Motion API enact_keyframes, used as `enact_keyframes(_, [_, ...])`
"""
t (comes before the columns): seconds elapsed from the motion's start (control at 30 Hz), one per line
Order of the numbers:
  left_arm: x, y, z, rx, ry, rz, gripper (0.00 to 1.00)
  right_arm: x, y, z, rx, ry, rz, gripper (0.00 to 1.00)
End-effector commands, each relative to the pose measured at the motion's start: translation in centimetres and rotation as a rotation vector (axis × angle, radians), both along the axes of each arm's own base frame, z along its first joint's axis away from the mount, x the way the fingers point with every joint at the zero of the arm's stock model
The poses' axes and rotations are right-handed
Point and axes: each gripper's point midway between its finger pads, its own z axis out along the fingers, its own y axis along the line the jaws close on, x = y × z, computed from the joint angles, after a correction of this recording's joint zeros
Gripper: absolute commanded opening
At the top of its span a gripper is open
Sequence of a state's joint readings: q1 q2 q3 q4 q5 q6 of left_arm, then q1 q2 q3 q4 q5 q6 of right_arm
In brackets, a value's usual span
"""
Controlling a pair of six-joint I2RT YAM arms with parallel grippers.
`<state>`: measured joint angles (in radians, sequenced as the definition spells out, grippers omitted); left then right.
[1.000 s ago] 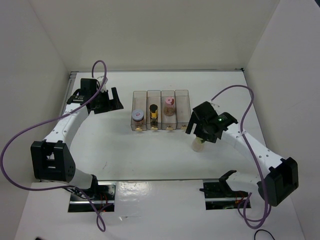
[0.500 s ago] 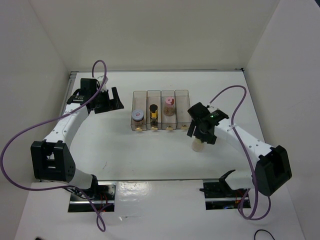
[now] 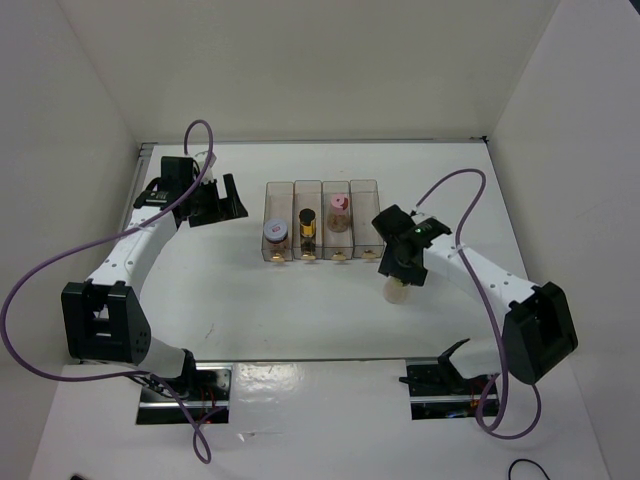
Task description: Organize the condiment bottles
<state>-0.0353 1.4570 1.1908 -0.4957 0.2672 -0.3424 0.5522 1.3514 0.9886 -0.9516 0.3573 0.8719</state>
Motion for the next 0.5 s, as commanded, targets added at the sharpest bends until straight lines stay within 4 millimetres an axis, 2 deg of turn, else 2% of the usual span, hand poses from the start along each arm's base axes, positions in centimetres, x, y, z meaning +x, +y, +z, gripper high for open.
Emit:
enact_keyframes(0.0, [0.3,-0.2,0.8,-0.008,-0.042,-0.021,0.99,1.5,0.3,0.4,-0.014,-0.056,0.002,0.64])
enact_keyframes(0.1, [0.3,-0.2,0.8,-0.008,-0.042,-0.021,0.99,1.2,0.2,-0.2,-0.025,-0.038,0.003,0.53])
enact_keyframes(0.23, [0.3,-0.2,0.8,-0.008,-0.042,-0.021,0.99,0.9,0.8,-0.1,0.001,-0.035,0.018,0.29])
enact_keyframes(0.27, [0.3,-0.2,0.8,-0.008,-0.042,-0.021,0.99,0.8,0.9,-0.1,0.008,-0.03,0.021,0.27])
enact_keyframes(0.3, [0.3,-0.2,0.8,-0.008,-0.042,-0.021,0.99,0.8,1.5,0.4,0.031,-0.041,0.034,0.25])
enact_keyframes(0.33, [0.3,-0.2,0.8,-0.008,-0.042,-0.021,0.99,0.5,1.6,0.8,0.031,-0.04,0.043,0.17])
enact_keyframes(0.47, [0.3,-0.3,0.8,-0.015,-0.042,-0.027,0.99,-0.1,3.8,3.4,0.113,-0.078,0.11,0.11])
